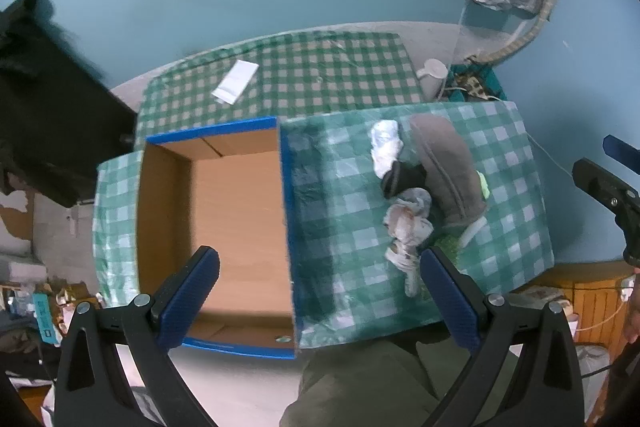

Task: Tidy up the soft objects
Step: 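Move the left tool toward the white plastic bag bundle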

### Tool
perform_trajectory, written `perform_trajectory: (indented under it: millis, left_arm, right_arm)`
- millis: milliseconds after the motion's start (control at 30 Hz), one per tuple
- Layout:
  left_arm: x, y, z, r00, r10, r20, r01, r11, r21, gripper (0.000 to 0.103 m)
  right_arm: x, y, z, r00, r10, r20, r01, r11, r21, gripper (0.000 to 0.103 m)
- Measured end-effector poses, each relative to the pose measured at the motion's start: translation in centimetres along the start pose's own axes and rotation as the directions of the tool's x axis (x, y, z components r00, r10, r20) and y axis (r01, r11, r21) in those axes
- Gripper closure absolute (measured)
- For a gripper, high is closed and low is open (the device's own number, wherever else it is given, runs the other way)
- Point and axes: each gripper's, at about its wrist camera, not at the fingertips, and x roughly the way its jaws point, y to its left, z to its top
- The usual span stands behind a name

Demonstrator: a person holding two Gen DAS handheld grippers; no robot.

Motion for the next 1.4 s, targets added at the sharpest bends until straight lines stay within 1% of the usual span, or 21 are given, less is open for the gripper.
perform_trajectory:
  millis: [233, 400, 567, 900, 1100, 1200, 1400]
  left_arm:
    - [1.6, -2.2, 0.4, 1.0, 0.018, -0.021, -0.017, 0.999, 0.04, 0.002]
    - [2.9, -3.2, 0.8, 0.999, 0.005, -0.046, -0.002, 0.999, 0.053, 0.002]
    - [4.8, -4.1, 1.4, 0.997, 0.017, -0.075, -0.011, 0.997, 0.072, 0.002]
    - [8.6, -5.9, 1.3, 0.993, 0.042, -0.113, -0.025, 0.988, 0.15, 0.002]
    - [11.3, -6.2, 1.1, 0.987, 0.032, -0.159, -0.007, 0.988, 0.153, 0.002]
    - [12.3, -6.6, 0.9, 0.985, 0.032, -0.169, -0.004, 0.987, 0.161, 0.002]
    - [13.9, -7.0, 0.6, 0.981, 0.027, -0.193, 0.005, 0.986, 0.168, 0.002]
  right_arm:
    - [0.9, -2.8, -1.0, 0.999, -0.02, -0.035, 0.022, 0.998, 0.051, 0.005]
    - [2.1, -4.8, -1.9, 0.997, -0.039, -0.064, 0.044, 0.996, 0.078, 0.005]
    - [4.0, -5.9, -3.1, 0.995, -0.016, -0.102, 0.027, 0.993, 0.114, 0.005]
    - [10.1, -6.7, -6.3, 0.978, -0.011, -0.208, 0.043, 0.988, 0.148, 0.005]
    - [13.0, -6.9, -7.5, 0.964, -0.067, -0.257, 0.103, 0.986, 0.132, 0.005]
    - [14.2, -7.1, -8.0, 0.958, -0.061, -0.281, 0.106, 0.984, 0.145, 0.005]
    - [16.2, -6.9, -8.9, 0.948, -0.072, -0.311, 0.116, 0.985, 0.125, 0.005]
